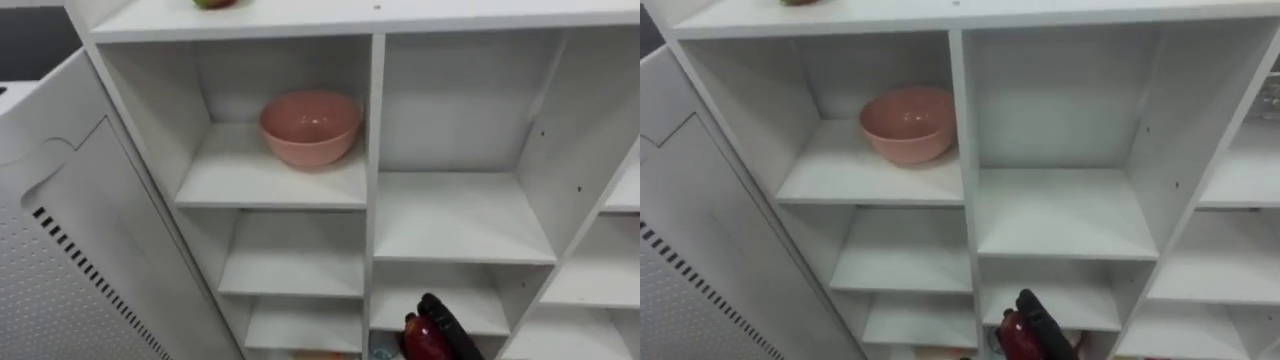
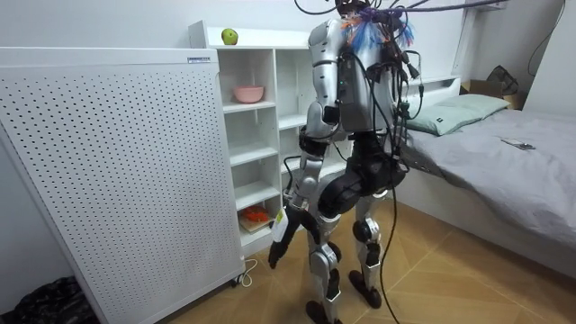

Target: Arrange fruit in the closet

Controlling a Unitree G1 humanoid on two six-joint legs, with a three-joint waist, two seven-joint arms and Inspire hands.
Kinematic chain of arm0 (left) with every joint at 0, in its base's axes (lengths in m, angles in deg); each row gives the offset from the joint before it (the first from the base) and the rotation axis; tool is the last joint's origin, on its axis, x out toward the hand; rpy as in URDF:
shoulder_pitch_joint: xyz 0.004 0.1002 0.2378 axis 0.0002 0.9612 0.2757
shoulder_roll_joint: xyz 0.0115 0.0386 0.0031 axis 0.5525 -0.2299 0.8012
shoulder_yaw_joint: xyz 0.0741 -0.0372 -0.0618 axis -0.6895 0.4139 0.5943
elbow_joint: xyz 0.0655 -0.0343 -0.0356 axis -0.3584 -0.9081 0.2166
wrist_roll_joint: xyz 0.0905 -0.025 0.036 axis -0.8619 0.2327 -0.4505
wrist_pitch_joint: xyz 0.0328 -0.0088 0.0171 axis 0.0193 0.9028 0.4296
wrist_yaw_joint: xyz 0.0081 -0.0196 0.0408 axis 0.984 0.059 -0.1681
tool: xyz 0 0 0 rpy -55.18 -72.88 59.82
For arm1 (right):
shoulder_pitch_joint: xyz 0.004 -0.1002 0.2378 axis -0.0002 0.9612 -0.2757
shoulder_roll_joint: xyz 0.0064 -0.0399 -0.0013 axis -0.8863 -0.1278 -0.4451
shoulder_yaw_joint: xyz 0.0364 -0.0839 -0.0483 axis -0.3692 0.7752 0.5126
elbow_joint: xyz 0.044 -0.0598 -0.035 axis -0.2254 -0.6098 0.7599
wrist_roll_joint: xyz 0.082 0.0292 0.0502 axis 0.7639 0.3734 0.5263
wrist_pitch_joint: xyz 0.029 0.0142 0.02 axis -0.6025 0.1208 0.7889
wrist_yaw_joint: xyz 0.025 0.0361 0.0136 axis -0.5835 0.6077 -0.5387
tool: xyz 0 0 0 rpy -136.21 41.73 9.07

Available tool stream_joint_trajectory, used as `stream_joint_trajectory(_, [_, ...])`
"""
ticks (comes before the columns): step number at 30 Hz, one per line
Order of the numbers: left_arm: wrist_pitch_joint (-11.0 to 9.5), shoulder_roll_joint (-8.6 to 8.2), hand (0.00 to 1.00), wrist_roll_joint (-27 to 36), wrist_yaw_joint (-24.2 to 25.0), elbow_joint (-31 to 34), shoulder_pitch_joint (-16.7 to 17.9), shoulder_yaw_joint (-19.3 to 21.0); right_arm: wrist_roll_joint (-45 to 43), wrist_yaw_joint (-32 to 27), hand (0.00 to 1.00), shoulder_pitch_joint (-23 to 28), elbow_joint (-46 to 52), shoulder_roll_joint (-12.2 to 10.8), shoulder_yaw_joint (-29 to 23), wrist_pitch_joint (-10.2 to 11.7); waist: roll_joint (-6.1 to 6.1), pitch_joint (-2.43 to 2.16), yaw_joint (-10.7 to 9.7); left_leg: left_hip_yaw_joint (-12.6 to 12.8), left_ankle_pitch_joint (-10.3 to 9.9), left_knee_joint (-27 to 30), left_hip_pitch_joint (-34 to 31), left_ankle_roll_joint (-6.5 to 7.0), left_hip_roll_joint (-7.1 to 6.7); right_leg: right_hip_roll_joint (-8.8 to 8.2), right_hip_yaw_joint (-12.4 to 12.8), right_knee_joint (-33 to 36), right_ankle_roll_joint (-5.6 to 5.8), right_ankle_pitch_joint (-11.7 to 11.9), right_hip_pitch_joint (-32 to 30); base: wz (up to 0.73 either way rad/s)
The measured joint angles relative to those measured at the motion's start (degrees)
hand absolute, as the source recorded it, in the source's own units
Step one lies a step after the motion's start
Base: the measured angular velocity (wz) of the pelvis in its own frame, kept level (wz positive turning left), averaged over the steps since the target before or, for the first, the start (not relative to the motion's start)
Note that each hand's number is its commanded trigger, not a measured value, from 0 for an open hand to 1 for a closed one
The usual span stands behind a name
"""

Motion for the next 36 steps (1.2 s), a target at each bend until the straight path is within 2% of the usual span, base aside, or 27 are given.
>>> stream_joint_trajectory(5, [0.1, -0.36, 0.0, 1.2, -1.2, 1.6, -0.6, -1.0, 5.5, -2.5, 1.0, -4.1, -2.4, 0.5, -4.2, 0.3, -0.37, 0.21, 0.0, 0.0, 0.4, 3.5, -7.9, 0.25, -0.86, -1.5, 0.7, 5.6, -0.27, -1.2, -8.9, 0.09])
stream_joint_trajectory(7, [0.0, -0.6, 0.0, 1.2, -2.2, 1.9, -0.6, -1.1, 7.6, -3.2, 1.0, -5.7, -2.9, 1.5, -5.3, 0.2, -0.44, 0.25, 0.1, 0.0, 0.4, 4.5, -10.0, 0.3, -1.09, -1.93, 0.9, 7.1, -0.47, -1.4, -11.2, 0.02])
stream_joint_trajectory(10, [0.0, -0.45, 0.0, 3.7, -3.8, 2.0, -1.0, -3.6, 10.1, -4.2, 1.0, -8.8, -3.6, 3.7, -5.9, 0.4, -0.81, 0.49, 0.1, 0.0, 0.4, 6.3, -12.9, 0.34, -1.68, -2.8, 1.2, 9.7, -0.65, -2.0, -14.6, 0.08])
stream_joint_trajectory(12, [-0.4, -0.46, 0.0, 3.8, -4.0, 2.1, -1.6, -4.3, 10.1, -5.0, 1.0, -12.6, -6.4, 5.3, -7.5, 0.8, -1.12, 0.68, 0.7, 0.0, 0.2, 8.2, -15.3, 0.46, -1.83, -3.13, 1.6, 11.8, -0.77, -2.6, -17.1, 0.08])
stream_joint_trajectory(17, [-0.7, 0.3, 0.0, 4.8, -4.2, 2.5, -2.0, -4.2, 11.7, -8.1, 1.0, -17.2, -7.3, 7.5, -10.5, 1.5, -1.17, 0.71, 1.6, 0.0, -0.7, 11.8, -20.2, 0.5, -1.45, -3.31, 1.6, 14.6, -1.06, -3.2, -21.5, 0.03])
stream_joint_trajectory(20, [-0.7, 0.47, 0.0, 5.7, -4.4, 3.0, -2.0, -4.3, 11.9, -9.9, 1.0, -18.2, -7.3, 7.9, -11.8, 1.6, -1.16, 0.7, 2.2, -0.1, -1.1, 13.4, -22.0, 0.48, -0.92, -3.11, 1.3, 15.3, -1.36, -3.1, -22.9, 0.0])
stream_joint_trajectory(25, [-1.1, 0.5, 0.0, 5.7, -4.4, 3.3, -2.0, -5.4, 13.1, -11.7, 1.0, -19.5, -7.3, 9.7, -12.1, 2.0, -1.28, 0.68, 2.8, 0.0, -1.1, 13.3, -22.7, 0.57, -1.59, -3.95, 1.5, 16.5, -1.3, -3.5, -24.0, 0.03])
stream_joint_trajectory(26, [-1.1, 0.48, 0.0, 5.7, -4.4, 3.3, -2.0, -5.7, 13.6, -12.3, 0.91, -20.4, -7.3, 10.4, -12.2, 2.0, -1.32, 0.67, 2.8, 0.1, -1.1, 13.5, -23.0, 0.6, -1.74, -4.12, 1.7, 16.9, -1.26, -3.6, -24.5, 0.0])
stream_joint_trajectory(27, [-1.1, 0.5, 0.0, 5.7, -4.5, 3.3, -2.1, -5.7, 14.2, -12.6, 0.23, -21.5, -7.3, 10.9, -12.7, 2.0, -1.32, 0.66, 2.8, 0.1, -1.1, 13.7, -23.5, 0.61, -1.71, -4.12, 1.7, 17.1, -1.27, -3.6, -24.9, 0.0])
stream_joint_trajectory(28, [-1.1, 0.5, 0.0, 5.7, -4.5, 3.3, -2.1, -5.7, 14.2, -12.8, 0.0, -22.0, -7.3, 11.1, -13.1, 2.1, -1.31, 0.66, 2.8, 0.1, -1.1, 14.0, -23.7, 0.64, -1.69, -4.14, 1.6, 17.2, -1.28, -3.6, -25.1, 0.0])
stream_joint_trajectory(34, [-1.1, 0.47, 0.0, 5.7, -5.5, 4.1, -2.0, -5.8, 14.2, -15.0, 0.0, -24.8, -7.3, 12.1, -15.2, 2.8, -1.29, 0.64, 2.9, 0.0, -1.5, 15.6, -24.9, 1.01, -1.49, -4.42, 1.0, 18.0, -1.33, -3.8, -25.6, 0.03])
stream_joint_trajectory(36, [-1.2, 0.47, 0.0, 5.7, -5.7, 5.1, -2.0, -6.1, 14.2, -15.6, 0.0, -25.7, -7.3, 12.5, -15.3, 3.8, -1.28, 0.63, 3.0, 0.0, -1.6, 16.4, -25.9, 1.2, -1.55, -4.69, 1.0, 18.8, -1.27, -3.9, -26.5, 0.04])
